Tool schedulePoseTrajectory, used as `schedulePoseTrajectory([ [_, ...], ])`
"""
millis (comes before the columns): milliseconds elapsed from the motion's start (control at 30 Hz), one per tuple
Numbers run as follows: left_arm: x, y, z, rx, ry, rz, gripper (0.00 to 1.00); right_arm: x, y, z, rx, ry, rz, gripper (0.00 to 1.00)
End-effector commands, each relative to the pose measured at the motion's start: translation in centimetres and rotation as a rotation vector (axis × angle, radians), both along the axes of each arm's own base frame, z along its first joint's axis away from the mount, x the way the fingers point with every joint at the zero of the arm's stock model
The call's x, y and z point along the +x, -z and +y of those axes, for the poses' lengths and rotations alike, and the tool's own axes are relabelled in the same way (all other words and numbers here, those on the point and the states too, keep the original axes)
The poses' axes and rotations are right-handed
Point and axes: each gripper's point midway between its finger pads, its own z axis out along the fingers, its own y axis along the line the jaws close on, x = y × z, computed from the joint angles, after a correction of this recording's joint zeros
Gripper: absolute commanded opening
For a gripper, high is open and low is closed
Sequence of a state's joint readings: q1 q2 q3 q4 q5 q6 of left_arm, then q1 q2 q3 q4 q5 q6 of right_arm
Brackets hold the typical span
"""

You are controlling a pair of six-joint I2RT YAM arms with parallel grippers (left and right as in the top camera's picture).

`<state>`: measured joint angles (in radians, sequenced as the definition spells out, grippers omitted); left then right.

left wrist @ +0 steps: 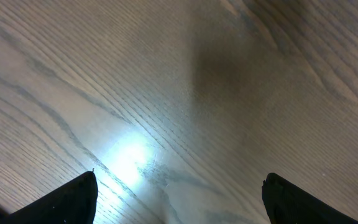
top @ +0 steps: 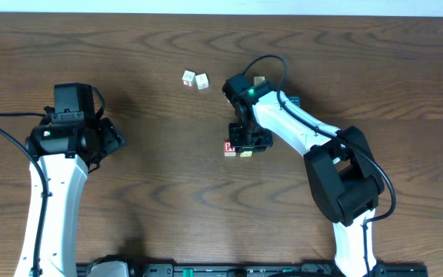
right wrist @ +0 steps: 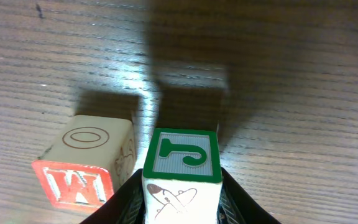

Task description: Lift 3 blocks

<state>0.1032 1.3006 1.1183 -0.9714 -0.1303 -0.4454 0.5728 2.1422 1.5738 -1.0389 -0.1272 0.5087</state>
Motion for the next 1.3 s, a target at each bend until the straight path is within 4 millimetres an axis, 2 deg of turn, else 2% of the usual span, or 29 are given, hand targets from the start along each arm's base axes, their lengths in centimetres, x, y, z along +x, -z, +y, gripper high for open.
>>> schedulePoseTrajectory([
  [0, 0.0, 0.0, 0.3, 0.007, -0.012, 0.003, 0.85, 0.1, -0.5, 0.5, 0.014, -0.015, -0.012, 0.32],
  [233, 0.0, 0.0, 0.3, 0.007, -0.012, 0.003, 0.85, 0.3, -0.5, 0.5, 0.018, -0.013, -0.018, 0.32],
  [467, 0.0, 0.0, 0.3, 0.007, -0.012, 0.003, 0.85, 0.6, -0.7, 0.7, 0.024, -0.004, -0.027, 0.37],
  [800, -0.1, 0.0, 0.3, 0.007, -0.012, 0.003, 0.85, 1.5, -2.9, 0.5, 0.018, -0.019, -0.035, 0.45],
  [1067, 0.0, 0.0, 0.3, 0.007, -0.012, 0.003, 0.85, 3.7, -6.7, -3.3, -0.05, -0.002, -0.049, 0.48],
  [1167, 0.0, 0.0, 0.3, 0.007, -0.012, 0.003, 0.85, 4.6, -7.9, -5.3, -0.057, 0.01, -0.048, 0.48],
  [1267, 0.0, 0.0, 0.3, 0.007, -0.012, 0.003, 0.85, 5.0, -8.3, -8.1, -0.093, 0.042, -0.029, 0.5],
])
